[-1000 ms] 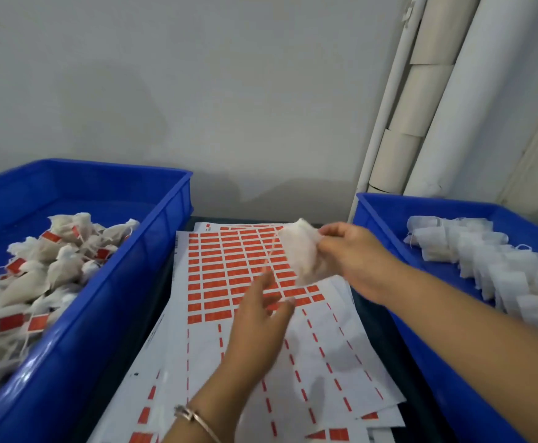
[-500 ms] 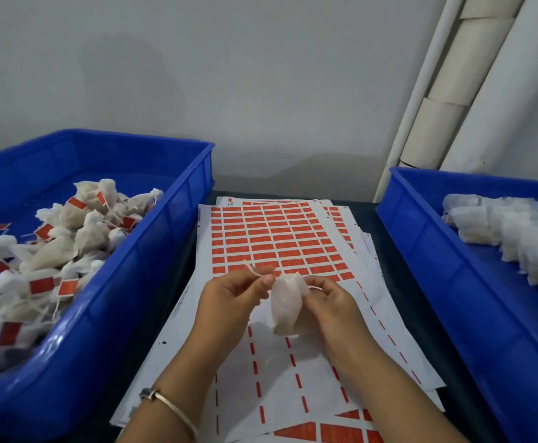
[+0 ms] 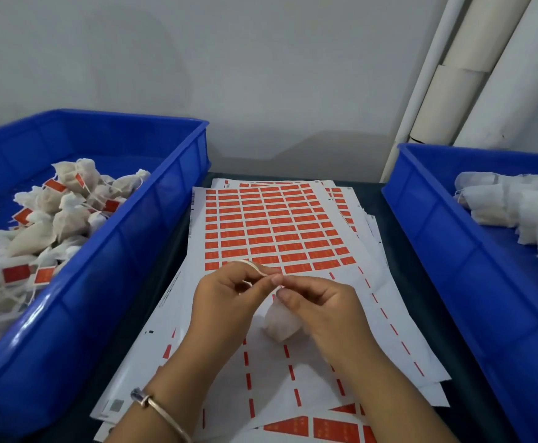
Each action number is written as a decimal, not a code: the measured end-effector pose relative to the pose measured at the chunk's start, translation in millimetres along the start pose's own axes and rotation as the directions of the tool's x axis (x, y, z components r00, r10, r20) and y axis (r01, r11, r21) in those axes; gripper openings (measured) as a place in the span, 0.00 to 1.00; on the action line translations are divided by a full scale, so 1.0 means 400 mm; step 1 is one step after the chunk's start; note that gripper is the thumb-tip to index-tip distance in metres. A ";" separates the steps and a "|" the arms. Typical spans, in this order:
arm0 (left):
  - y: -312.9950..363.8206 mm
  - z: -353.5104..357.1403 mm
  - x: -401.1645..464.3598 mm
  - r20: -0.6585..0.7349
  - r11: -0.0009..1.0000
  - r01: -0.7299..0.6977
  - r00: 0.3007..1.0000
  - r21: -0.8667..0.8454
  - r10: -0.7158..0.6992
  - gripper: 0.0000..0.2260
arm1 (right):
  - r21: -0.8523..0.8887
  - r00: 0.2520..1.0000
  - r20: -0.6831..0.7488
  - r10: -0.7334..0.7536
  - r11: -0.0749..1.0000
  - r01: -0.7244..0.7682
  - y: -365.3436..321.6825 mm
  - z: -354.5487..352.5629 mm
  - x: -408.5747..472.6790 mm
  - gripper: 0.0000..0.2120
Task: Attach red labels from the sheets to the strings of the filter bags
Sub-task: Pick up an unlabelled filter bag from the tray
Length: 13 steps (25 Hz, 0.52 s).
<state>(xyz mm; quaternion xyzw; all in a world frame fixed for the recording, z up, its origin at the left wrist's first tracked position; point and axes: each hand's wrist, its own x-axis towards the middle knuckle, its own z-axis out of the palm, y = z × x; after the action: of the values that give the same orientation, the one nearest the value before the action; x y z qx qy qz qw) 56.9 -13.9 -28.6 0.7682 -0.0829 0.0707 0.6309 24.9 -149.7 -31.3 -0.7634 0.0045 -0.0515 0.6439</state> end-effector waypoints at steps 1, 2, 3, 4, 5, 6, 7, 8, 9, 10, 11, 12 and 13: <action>-0.002 0.001 0.000 -0.019 0.999 -0.014 1.000 0.030 0.015 0.05 | -0.023 1.000 0.014 0.000 1.000 0.000 0.001 -0.002 0.000 0.04; -0.002 0.002 -0.002 -0.034 0.998 -0.032 0.999 0.060 0.034 0.06 | -0.054 0.999 0.038 -0.009 0.998 0.011 0.006 -0.006 0.000 0.06; -0.002 0.003 -0.002 -0.043 0.995 -0.051 0.998 0.082 0.054 0.06 | -0.089 0.998 0.062 -0.013 0.996 0.019 0.008 -0.008 0.000 0.08; -0.001 0.002 -0.002 -0.047 0.993 -0.065 0.996 0.095 0.070 0.06 | -0.121 0.996 0.086 -0.014 0.992 0.024 0.010 -0.008 0.001 0.09; 0.000 0.001 -0.002 -0.053 0.993 -0.070 0.996 0.098 0.076 0.07 | -0.140 0.994 0.106 -0.012 0.990 0.027 0.010 -0.007 0.002 0.08; 0.003 0.001 0.000 -0.061 0.994 -0.063 0.996 0.093 0.068 0.07 | -0.143 0.992 0.126 -0.007 0.989 0.025 0.010 -0.006 0.003 0.07; 0.006 0.000 0.001 -0.070 0.996 -0.042 0.996 0.078 0.047 0.07 | -0.140 0.990 0.144 0.006 0.990 0.015 0.012 -0.006 0.003 0.06; 0.009 0.000 0.002 -0.075 0.999 -0.012 0.997 0.050 0.016 0.07 | -0.134 0.987 0.160 0.020 0.991 0.001 0.012 -0.007 0.001 0.06; 0.012 0.001 0.003 -0.081 1.000 0.023 0.996 0.014 -0.022 0.07 | -0.145 0.983 0.177 0.043 0.989 -0.018 0.013 -0.010 0.000 0.04; 0.013 0.001 0.005 -0.095 0.997 0.068 0.993 -0.031 -0.071 0.08 | -0.169 0.979 0.189 0.073 0.985 -0.041 0.012 -0.012 -0.002 0.01; 0.014 -0.002 0.009 -0.123 0.988 0.120 0.984 -0.094 -0.131 0.08 | -0.216 0.974 0.202 0.108 0.974 -0.063 0.011 -0.013 -0.007 0.02; 0.013 -0.006 0.014 -0.154 0.969 0.173 0.968 -0.174 -0.200 0.08 | -0.266 0.966 0.210 0.153 0.959 -0.094 0.009 -0.014 -0.012 0.04; 0.010 -0.011 0.021 -0.179 0.942 0.221 0.946 -0.251 -0.270 0.08 | -0.286 0.957 0.211 0.198 0.949 -0.133 0.007 -0.016 -0.014 0.05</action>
<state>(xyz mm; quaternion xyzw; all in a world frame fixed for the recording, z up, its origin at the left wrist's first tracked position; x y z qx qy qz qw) 64.3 -10.6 -21.9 0.6831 0.0738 0.0623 0.7239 18.9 -156.2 -33.4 -0.8411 -0.0009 0.0958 0.5323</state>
